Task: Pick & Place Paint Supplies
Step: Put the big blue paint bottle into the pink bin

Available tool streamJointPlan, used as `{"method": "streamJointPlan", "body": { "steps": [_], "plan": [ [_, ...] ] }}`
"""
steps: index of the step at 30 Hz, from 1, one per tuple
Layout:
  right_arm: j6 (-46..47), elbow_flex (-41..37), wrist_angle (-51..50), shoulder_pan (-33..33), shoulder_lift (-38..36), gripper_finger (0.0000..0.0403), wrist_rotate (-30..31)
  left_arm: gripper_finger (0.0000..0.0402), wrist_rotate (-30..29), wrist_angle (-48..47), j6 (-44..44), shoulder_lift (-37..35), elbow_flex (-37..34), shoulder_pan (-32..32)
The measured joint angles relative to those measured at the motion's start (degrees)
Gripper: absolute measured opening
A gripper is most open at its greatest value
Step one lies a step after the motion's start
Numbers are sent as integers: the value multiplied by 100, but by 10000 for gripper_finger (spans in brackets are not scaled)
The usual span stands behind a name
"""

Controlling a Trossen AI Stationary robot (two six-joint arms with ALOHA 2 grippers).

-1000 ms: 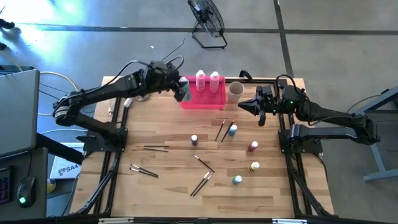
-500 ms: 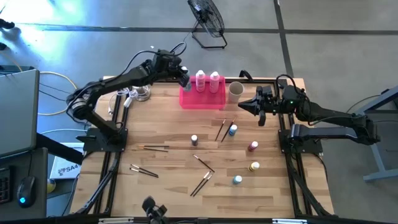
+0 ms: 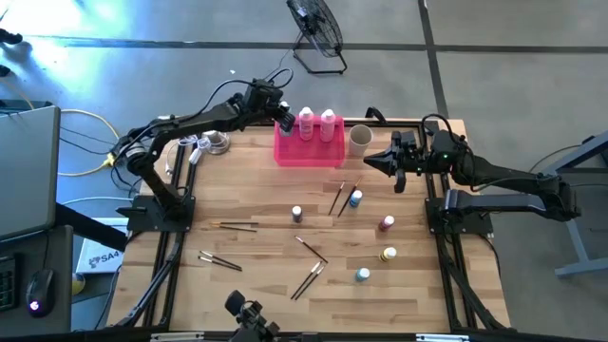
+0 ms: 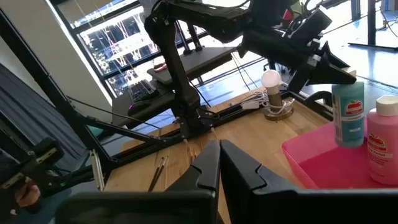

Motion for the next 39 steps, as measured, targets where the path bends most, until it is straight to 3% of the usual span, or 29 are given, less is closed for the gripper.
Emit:
{"method": "streamJointPlan", "body": {
  "steps": [9,39],
  "plan": [
    [-4,0,0,0,0,4,298,122,26,101,-18,247,-2,-7],
    [-4,0,0,0,2,4,299,137,-16,416,-414,586,7,-7]
  ]
}}
